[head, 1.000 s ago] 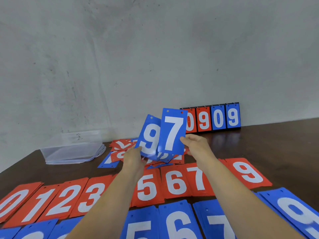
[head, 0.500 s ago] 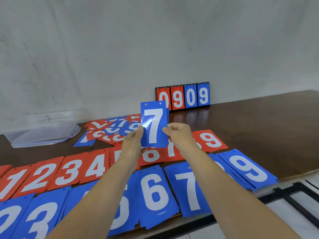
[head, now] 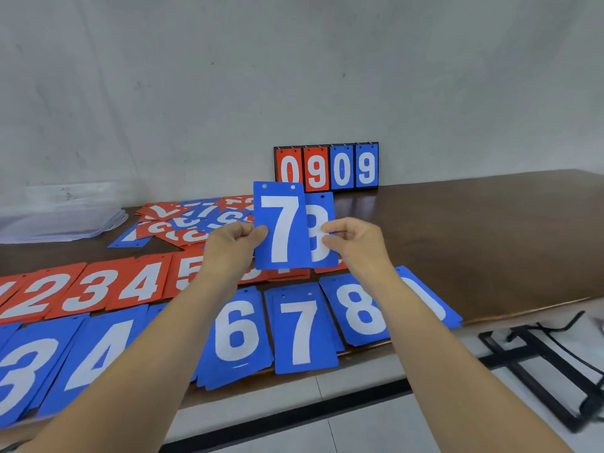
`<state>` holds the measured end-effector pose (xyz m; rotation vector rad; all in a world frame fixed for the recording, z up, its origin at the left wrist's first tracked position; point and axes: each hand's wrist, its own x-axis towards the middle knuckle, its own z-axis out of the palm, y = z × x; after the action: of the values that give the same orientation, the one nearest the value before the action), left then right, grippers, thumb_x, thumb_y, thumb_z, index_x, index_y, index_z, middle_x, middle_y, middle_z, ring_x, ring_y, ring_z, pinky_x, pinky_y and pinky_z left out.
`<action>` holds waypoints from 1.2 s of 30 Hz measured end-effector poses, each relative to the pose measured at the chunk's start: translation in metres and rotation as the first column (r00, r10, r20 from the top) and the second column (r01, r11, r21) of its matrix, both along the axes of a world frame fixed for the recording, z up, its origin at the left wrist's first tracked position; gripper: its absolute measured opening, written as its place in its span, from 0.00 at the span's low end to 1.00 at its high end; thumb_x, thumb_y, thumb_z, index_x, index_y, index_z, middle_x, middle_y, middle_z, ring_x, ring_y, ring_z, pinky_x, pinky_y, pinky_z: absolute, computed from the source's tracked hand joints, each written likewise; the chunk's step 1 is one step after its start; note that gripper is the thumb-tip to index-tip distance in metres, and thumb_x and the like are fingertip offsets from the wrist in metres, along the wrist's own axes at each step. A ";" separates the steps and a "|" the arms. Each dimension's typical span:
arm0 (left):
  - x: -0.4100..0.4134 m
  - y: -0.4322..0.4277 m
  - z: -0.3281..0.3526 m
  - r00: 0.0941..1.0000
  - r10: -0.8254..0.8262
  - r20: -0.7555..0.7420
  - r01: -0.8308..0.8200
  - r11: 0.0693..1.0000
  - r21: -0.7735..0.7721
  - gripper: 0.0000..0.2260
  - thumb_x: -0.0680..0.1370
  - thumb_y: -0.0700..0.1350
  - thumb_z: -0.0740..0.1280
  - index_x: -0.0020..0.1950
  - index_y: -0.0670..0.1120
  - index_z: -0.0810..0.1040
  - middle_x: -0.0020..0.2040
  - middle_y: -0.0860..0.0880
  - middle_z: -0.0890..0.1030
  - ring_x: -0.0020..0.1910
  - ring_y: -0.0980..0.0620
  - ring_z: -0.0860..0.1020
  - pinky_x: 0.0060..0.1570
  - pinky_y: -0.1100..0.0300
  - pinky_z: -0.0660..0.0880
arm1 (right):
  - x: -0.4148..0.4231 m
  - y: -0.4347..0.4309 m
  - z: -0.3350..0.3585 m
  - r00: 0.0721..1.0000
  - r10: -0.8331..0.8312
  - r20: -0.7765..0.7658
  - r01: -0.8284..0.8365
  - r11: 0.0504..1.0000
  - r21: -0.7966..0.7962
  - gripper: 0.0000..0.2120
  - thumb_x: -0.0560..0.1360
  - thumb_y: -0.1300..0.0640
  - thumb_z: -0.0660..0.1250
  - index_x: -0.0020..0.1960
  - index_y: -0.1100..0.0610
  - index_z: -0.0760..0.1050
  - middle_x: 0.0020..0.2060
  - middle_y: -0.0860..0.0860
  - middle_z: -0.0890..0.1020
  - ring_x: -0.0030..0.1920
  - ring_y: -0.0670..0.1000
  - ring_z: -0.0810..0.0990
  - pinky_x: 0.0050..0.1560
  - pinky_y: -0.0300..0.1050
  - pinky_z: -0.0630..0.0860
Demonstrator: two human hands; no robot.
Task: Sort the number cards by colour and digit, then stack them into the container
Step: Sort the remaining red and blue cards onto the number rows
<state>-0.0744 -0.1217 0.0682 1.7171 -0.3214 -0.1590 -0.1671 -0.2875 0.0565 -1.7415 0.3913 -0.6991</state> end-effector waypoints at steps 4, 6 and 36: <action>-0.017 0.001 -0.004 0.999 0.030 -0.032 -0.030 1.000 0.002 0.07 0.77 0.48 0.70 0.47 0.45 0.79 0.47 0.48 0.84 0.48 0.49 0.83 0.52 0.49 0.81 | -0.034 -0.033 -0.008 0.999 -0.046 -0.023 0.045 0.999 -0.019 0.15 0.74 0.64 0.70 0.60 0.54 0.76 0.41 0.55 0.80 0.37 0.49 0.78 0.34 0.36 0.74; -0.027 0.003 -0.010 0.999 0.048 -0.025 -0.048 0.999 0.025 0.07 0.77 0.47 0.70 0.51 0.45 0.79 0.47 0.49 0.84 0.48 0.49 0.83 0.52 0.48 0.80 | -0.051 -0.051 -0.015 0.998 -0.052 -0.037 0.052 0.999 0.002 0.17 0.75 0.64 0.69 0.61 0.52 0.73 0.40 0.54 0.80 0.37 0.44 0.77 0.31 0.31 0.71; -0.098 -0.024 -0.082 0.869 0.149 0.471 -0.463 0.579 0.671 0.18 0.78 0.49 0.68 0.68 0.50 0.73 0.57 0.51 0.79 0.60 0.49 0.73 0.60 0.51 0.72 | -0.109 -0.117 -0.073 0.854 -0.364 -0.371 0.070 0.788 -0.612 0.12 0.76 0.55 0.68 0.59 0.49 0.75 0.49 0.47 0.73 0.45 0.50 0.75 0.41 0.42 0.69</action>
<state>-0.1724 -0.1455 -0.0136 2.6585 -0.2178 0.3643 -0.2758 -0.4045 -0.0169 -2.5009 0.7996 -0.5841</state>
